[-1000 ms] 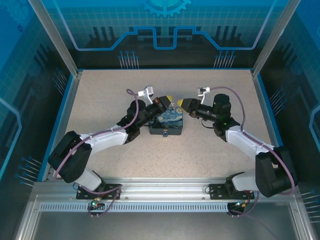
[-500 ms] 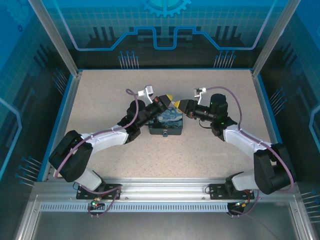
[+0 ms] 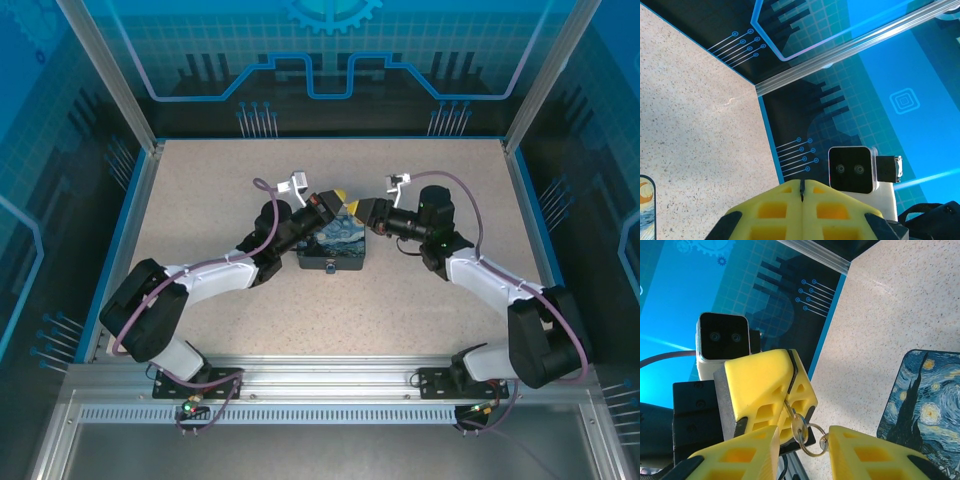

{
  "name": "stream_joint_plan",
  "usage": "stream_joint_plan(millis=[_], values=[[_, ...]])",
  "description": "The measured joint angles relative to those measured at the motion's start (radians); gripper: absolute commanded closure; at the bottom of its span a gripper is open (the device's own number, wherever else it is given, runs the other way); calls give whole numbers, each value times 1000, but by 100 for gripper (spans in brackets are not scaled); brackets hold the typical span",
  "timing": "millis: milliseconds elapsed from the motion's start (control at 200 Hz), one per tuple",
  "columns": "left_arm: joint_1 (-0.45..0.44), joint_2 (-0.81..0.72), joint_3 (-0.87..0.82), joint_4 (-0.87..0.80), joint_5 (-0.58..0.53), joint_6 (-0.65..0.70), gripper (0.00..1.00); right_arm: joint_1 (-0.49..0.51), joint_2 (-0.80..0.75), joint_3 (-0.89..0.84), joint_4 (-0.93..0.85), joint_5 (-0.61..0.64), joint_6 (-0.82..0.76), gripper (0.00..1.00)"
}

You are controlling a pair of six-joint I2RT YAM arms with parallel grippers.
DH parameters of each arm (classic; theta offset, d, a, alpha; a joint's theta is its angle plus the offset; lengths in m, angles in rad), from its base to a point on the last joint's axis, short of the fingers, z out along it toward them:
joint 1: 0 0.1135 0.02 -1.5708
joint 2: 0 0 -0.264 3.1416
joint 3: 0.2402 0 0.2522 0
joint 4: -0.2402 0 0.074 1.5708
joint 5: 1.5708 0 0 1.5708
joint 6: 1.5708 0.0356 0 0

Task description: Unlock the padlock with the key

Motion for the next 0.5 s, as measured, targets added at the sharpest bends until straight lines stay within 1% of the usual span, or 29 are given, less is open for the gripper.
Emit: stream_joint_plan(millis=[95,200,295,355,370,400,480,500], values=[[0,0,0,0,0,0,100,5,4,10,0,0,-4,72],[0,1,0,0,0,0,100,7,4,10,-1,-2,-10,77],[0,6,0,7,0,0,100,8,5,11,-9,-5,-15,86],[0,8,0,15,0,0,100,8,6,13,-19,-5,-19,93],[0,9,0,18,-1,0,100,8,7,14,-21,-5,-14,96],[1,10,0,19,-1,0,100,8,8,15,-24,-6,-18,100],[3,12,0,22,1,0,100,8,8,18,-35,-3,-20,100],[3,12,0,22,1,0,96,8,8,18,-38,-3,-21,100]])
